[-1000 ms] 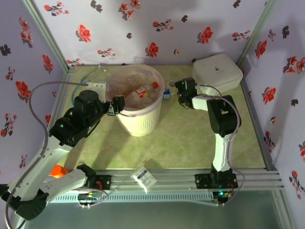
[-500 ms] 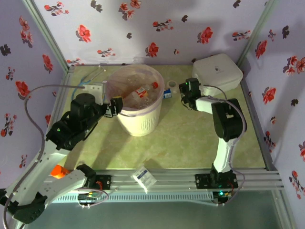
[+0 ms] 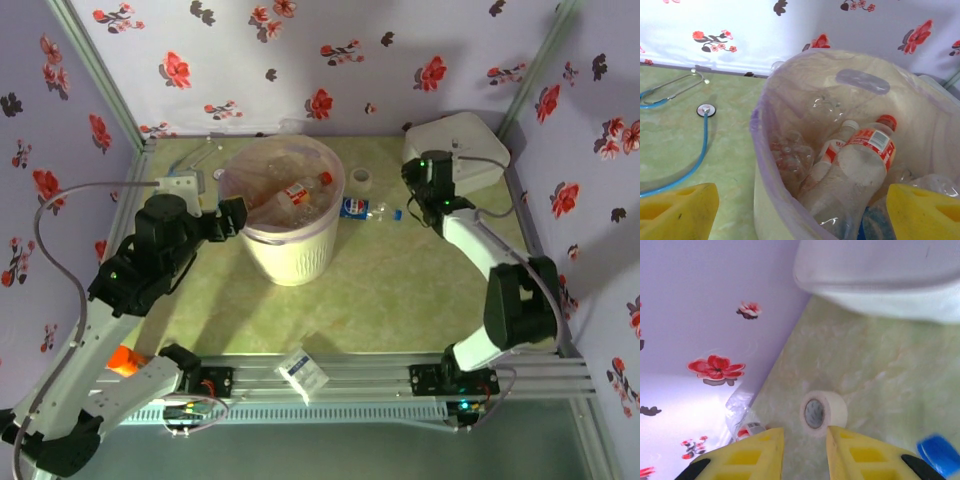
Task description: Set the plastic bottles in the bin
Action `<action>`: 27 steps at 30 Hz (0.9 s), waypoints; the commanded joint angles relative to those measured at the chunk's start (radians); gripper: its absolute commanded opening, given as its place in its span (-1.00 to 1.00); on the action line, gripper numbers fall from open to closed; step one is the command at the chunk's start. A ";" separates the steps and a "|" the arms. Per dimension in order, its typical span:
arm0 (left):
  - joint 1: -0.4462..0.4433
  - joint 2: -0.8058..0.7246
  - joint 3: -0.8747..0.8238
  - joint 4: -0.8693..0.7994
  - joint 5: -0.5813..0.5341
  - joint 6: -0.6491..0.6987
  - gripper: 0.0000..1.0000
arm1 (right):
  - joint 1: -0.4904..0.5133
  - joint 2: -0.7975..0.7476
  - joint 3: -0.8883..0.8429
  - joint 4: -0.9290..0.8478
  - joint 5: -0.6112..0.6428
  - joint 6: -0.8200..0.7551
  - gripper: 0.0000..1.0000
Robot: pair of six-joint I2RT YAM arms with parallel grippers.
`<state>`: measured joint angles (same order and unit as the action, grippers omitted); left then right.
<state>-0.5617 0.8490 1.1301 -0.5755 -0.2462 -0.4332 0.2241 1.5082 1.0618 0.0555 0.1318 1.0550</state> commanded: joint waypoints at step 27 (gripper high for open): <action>0.060 0.015 0.014 -0.030 0.013 -0.004 0.81 | 0.288 -0.293 -0.379 -0.074 0.101 0.523 0.99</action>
<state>-0.5102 0.8768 1.1450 -0.6067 -0.2249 -0.4393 0.4923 1.2007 0.6910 -0.0593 0.1867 1.5318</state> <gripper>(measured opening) 0.906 0.996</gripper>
